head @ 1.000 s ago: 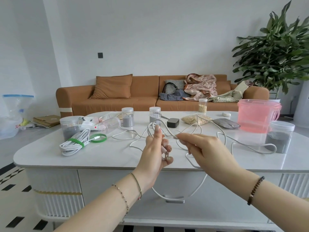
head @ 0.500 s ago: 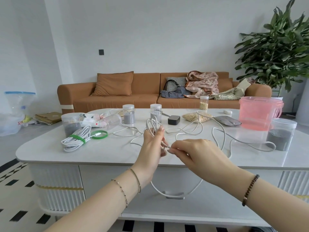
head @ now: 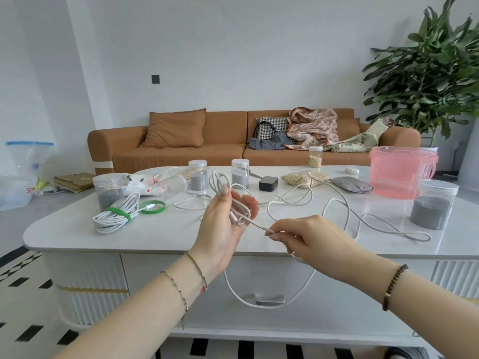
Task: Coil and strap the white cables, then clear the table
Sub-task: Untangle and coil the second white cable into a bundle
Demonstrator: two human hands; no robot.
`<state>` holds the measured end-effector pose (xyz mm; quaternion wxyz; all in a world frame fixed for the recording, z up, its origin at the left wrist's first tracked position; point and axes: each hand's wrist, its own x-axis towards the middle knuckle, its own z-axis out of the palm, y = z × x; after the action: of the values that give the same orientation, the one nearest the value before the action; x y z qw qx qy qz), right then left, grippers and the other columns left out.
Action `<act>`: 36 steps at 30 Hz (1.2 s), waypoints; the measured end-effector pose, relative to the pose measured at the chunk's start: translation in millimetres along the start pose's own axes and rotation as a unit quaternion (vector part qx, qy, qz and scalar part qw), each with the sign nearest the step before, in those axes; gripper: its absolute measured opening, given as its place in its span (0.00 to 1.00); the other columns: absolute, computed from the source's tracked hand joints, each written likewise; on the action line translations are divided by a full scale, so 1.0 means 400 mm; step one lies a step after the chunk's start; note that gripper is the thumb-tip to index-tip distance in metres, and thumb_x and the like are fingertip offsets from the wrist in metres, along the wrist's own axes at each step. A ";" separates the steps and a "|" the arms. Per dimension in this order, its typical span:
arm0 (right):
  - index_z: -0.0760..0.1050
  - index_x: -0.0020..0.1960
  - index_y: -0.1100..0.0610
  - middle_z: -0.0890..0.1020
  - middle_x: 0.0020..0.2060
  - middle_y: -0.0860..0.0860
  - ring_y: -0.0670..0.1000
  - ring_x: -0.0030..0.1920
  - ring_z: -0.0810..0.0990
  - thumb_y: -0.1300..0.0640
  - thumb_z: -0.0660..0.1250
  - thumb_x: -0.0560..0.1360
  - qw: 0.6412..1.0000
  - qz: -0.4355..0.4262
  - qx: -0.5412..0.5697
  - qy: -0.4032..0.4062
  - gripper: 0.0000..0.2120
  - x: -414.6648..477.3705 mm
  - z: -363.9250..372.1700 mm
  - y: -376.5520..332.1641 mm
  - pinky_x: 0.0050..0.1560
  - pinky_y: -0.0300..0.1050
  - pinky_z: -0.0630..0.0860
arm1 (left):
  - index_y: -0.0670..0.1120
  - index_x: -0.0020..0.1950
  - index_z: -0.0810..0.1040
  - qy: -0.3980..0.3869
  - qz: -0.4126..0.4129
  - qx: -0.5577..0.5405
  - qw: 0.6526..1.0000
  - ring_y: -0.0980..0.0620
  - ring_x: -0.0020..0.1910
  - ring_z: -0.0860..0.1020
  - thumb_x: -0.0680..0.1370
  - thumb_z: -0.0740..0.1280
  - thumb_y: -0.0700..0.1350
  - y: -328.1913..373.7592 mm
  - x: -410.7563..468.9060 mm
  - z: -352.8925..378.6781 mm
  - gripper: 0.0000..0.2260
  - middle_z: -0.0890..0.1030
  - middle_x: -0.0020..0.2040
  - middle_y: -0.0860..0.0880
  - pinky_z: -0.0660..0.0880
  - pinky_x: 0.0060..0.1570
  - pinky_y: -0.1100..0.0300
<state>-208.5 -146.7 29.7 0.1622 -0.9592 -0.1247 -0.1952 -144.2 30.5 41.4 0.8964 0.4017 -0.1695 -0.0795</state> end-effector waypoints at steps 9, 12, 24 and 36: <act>0.76 0.46 0.43 0.79 0.32 0.44 0.46 0.36 0.76 0.40 0.58 0.81 0.997 0.036 -0.071 0.005 0.12 0.005 -0.016 0.018 0.38 0.40 0.72 | 0.42 0.44 0.70 0.006 0.001 -0.051 0.999 0.50 0.33 0.80 0.86 0.55 0.46 0.014 0.000 0.006 0.13 0.76 0.33 0.45 0.83 0.44 0.51; 0.77 0.45 0.45 0.78 0.33 0.44 0.47 0.37 0.75 0.40 0.59 0.81 0.996 0.030 -0.084 0.003 0.13 0.011 -0.022 0.013 0.39 0.40 0.71 | 0.45 0.42 0.68 -0.008 -0.005 -0.056 0.998 0.56 0.26 0.69 0.86 0.55 0.47 0.044 0.006 0.005 0.13 0.69 0.31 0.50 0.77 0.33 0.64; 0.82 0.44 0.48 0.75 0.34 0.46 0.53 0.36 0.76 0.48 0.63 0.78 0.964 -0.086 -0.121 0.219 0.11 0.042 -0.023 -0.001 0.32 0.45 0.71 | 0.41 0.50 0.71 -0.006 -0.102 0.054 0.993 0.40 0.51 0.84 0.85 0.58 0.44 0.001 -0.011 -0.005 0.08 0.80 0.44 0.41 0.81 0.49 0.36; 0.81 0.35 0.44 0.74 0.29 0.46 0.50 0.31 0.77 0.49 0.75 0.72 0.952 -0.063 -0.221 0.204 0.08 0.036 -0.024 -0.017 0.22 0.40 0.66 | 0.42 0.50 0.70 -0.056 -0.184 0.165 0.967 0.50 0.32 0.76 0.84 0.60 0.48 -0.043 -0.040 -0.001 0.10 0.81 0.39 0.42 0.72 0.28 0.61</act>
<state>-200.9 -141.4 45.9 -0.0447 -0.9010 -0.1030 -0.4190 -159.0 23.6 24.6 0.7767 0.5632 -0.1536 -0.2366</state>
